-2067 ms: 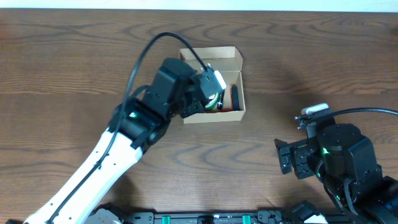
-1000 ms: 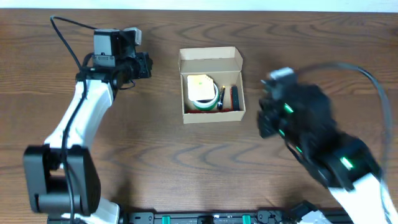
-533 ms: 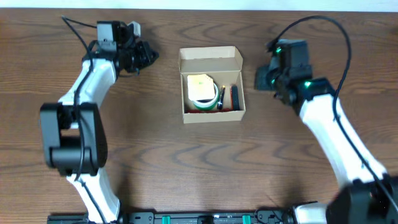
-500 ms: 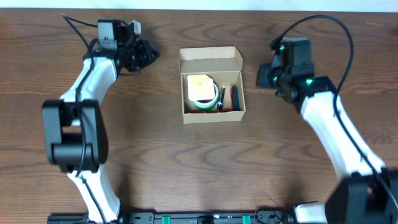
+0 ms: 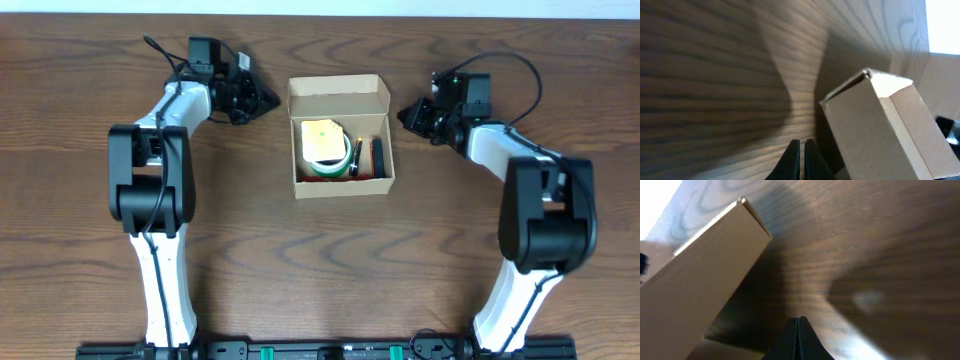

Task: Pack container
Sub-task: 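Fold the box lid closed with both grippers pushing the flaps over, then press down on the closed lid with both grippers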

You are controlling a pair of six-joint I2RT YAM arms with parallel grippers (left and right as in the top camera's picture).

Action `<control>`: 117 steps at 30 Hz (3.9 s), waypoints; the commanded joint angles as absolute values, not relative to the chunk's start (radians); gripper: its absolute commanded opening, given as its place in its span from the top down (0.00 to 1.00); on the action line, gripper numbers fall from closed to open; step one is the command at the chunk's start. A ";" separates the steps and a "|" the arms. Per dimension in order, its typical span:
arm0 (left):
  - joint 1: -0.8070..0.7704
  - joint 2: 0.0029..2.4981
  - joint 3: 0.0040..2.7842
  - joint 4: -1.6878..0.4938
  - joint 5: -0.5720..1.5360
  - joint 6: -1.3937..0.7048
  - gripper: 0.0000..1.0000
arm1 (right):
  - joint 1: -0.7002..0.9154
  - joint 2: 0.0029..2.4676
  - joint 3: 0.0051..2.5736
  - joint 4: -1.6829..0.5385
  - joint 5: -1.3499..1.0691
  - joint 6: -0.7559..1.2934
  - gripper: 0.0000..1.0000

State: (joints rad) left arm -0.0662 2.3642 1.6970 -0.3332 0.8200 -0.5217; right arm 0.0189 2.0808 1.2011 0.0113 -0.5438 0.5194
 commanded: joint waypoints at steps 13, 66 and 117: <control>-0.118 2.367 1.723 -0.302 0.849 -0.532 0.94 | 0.069 2.211 1.280 0.185 -0.711 0.696 0.99; -0.153 1.925 1.798 -0.996 0.742 0.300 0.94 | 0.090 1.853 1.456 -0.579 -0.764 0.033 0.99; -0.295 1.552 1.529 -1.000 0.491 0.216 0.94 | 0.215 1.322 1.249 -0.748 -0.381 -0.020 0.98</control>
